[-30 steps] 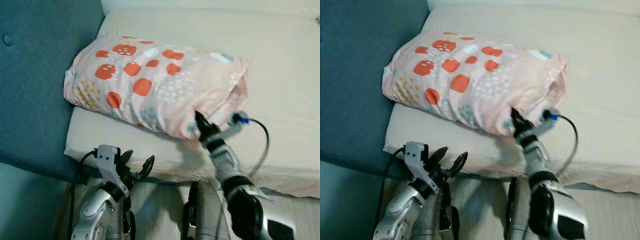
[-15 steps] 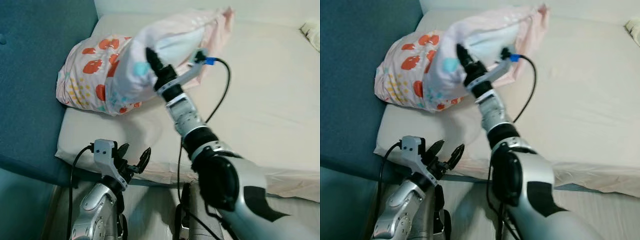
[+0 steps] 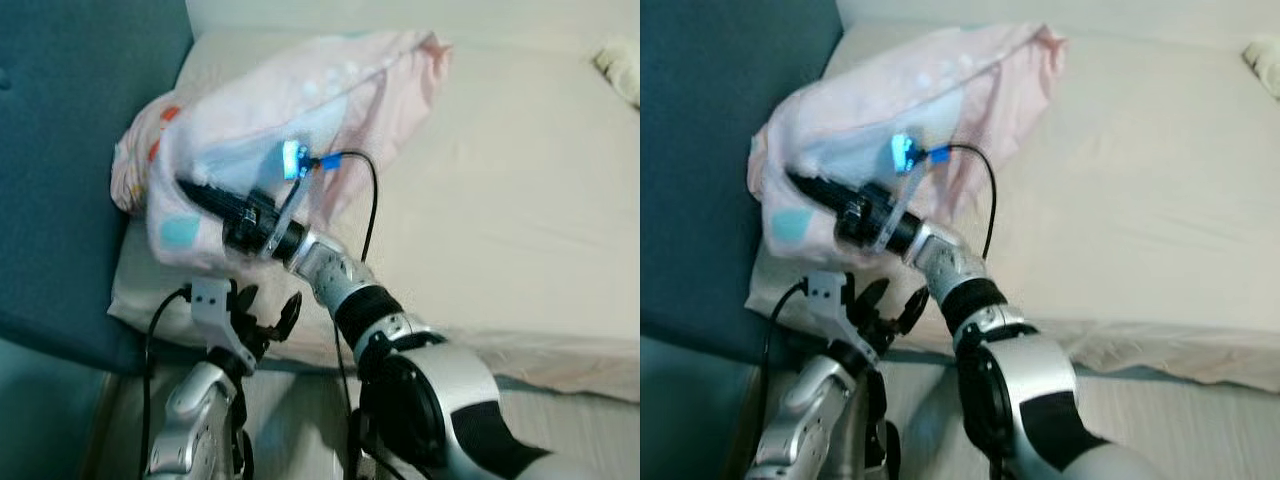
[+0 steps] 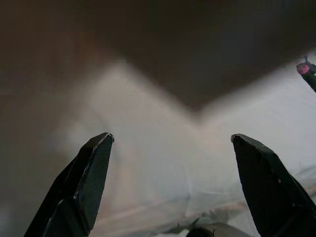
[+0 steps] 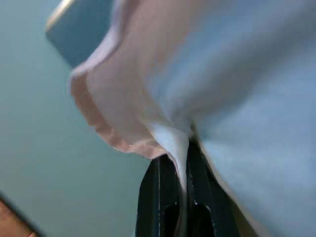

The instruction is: Clean up the room

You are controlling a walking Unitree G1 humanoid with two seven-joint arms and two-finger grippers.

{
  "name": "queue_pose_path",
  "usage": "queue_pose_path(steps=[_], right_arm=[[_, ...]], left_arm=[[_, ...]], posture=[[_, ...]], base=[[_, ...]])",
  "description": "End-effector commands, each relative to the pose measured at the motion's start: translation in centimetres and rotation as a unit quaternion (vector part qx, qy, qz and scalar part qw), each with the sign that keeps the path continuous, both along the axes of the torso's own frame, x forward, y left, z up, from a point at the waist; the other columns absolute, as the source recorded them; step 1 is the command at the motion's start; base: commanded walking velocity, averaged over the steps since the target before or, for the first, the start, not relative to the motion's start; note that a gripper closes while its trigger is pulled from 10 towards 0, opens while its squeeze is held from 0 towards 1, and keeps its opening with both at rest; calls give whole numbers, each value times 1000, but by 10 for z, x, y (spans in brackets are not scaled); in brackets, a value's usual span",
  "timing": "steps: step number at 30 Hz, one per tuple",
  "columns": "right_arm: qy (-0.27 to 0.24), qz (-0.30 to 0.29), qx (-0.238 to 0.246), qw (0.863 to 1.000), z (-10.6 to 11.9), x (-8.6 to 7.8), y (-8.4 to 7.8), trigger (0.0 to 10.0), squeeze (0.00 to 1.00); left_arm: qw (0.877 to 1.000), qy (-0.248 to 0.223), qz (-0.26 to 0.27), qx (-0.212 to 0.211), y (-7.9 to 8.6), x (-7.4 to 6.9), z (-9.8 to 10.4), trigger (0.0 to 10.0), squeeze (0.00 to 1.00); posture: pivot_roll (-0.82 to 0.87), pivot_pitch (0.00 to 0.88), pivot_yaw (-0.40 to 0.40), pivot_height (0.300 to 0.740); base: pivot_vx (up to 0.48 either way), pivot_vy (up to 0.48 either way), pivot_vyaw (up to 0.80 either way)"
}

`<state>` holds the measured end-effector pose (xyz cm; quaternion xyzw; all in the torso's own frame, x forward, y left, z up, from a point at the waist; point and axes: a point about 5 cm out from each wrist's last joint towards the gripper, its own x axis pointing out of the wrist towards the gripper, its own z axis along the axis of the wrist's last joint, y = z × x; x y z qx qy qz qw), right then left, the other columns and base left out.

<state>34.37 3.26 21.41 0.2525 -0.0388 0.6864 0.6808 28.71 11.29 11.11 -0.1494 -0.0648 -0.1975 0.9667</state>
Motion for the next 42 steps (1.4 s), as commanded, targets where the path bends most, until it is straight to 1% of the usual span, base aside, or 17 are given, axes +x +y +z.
queue_pose_path(steps=[1, 5, 6, 7, 8, 9, 11, 12, 13, 20, 21, 24, 27, 34, 40, 41, 42], right_arm=[[40, 68, 15, 997, -24, -34, 40, 0, 0], [66, 52, -3, 997, -40, -35, 34, 0, 0], [83, 39, -31, 995, -56, -39, 30, 0, 0], [83, 39, -31, 995, -56, -39, 30, 0, 0], [101, 27, -59, 993, -72, -44, 25, 549, 0], [115, 13, -81, 990, -84, -48, 20, 8118, 0], [122, 6, -92, 988, -90, -51, 17, 8118, 0], [130, -13, -96, 987, -94, -51, 11, 10000, 855], [141, -29, -105, 984, -99, -51, 4, 10000, 1000], [167, -98, -164, 967, -113, -43, -25, 10000, 1000], [199, -163, -215, 942, -121, -34, -46, 10000, 1000], [210, -177, -231, 933, -121, -34, -60, 10000, 1000], [175, -130, -250, 943, -107, -53, -75, 10000, 1000], [99, -102, -285, 948, -88, -77, -108, 10000, 1000], [56, -99, -267, 957, -73, -89, -133, 10000, 1000], [39, -89, -236, 967, -63, -101, -150, 10000, 1000], [36, -85, -222, 971, -60, -106, -155, 10000, 1000]], left_arm=[[1000, 19, 4, -4, -3, -4, -10, 10000, 0], [1000, 19, 4, -4, -3, -3, -11, 10000, 0], [1000, 19, 5, -4, -3, -2, -11, 10000, 0], [1000, 19, 5, -4, -3, -2, -11, 10000, 0], [1000, 19, 6, -5, -3, -1, -12, 10000, 0], [1000, 19, 7, -5, -3, 0, -12, 10000, 0], [1000, 19, 8, -5, -3, 0, -13, 10000, 0], [1000, 20, 8, -6, -4, 1, -14, 10000, 0], [1000, 19, 7, -6, -6, 2, -14, 10000, 0], [1000, 16, 5, -4, -8, 5, -14, 10000, 0], [1000, 16, 6, -2, -7, 6, -15, 10000, 0], [1000, 17, 6, 0, -5, 6, -16, 10000, 0], [1000, 19, 2, 15, -4, 7, -19, 10000, 0], [997, 39, 7, 63, 6, 6, -32, 10000, 0], [993, 67, 27, 89, 22, 1, -47, 10000, 0], [987, 97, 43, 121, 39, -7, -62, 10000, 0], [981, 116, 45, 147, 47, -11, -70, 10000, 0]], posture=[[76, 321, -68, 596], [64, 313, -69, 596], [54, 308, -69, 596], [54, 308, -69, 596], [46, 303, -70, 596], [43, 301, -69, 596], [40, 298, -68, 596], [38, 294, -71, 596], [37, 291, -73, 596], [33, 278, -78, 596], [28, 276, -78, 596], [21, 267, -78, 596], [17, 256, -79, 596], [5, 247, -76, 596], [0, 244, -69, 596], [0, 243, -60, 596], [1, 244, -56, 596]], base=[[0, 0, 0], [0, 0, 0], [0, 0, 0], [0, 0, 0], [0, 0, 0], [0, 0, 0], [0, 0, 0], [0, 0, 0], [0, 0, 0], [0, 0, 0], [0, 0, 0], [0, 0, 0], [0, 0, 0], [0, 0, 0], [0, 0, 0], [0, 0, 0], [0, 0, 0]])
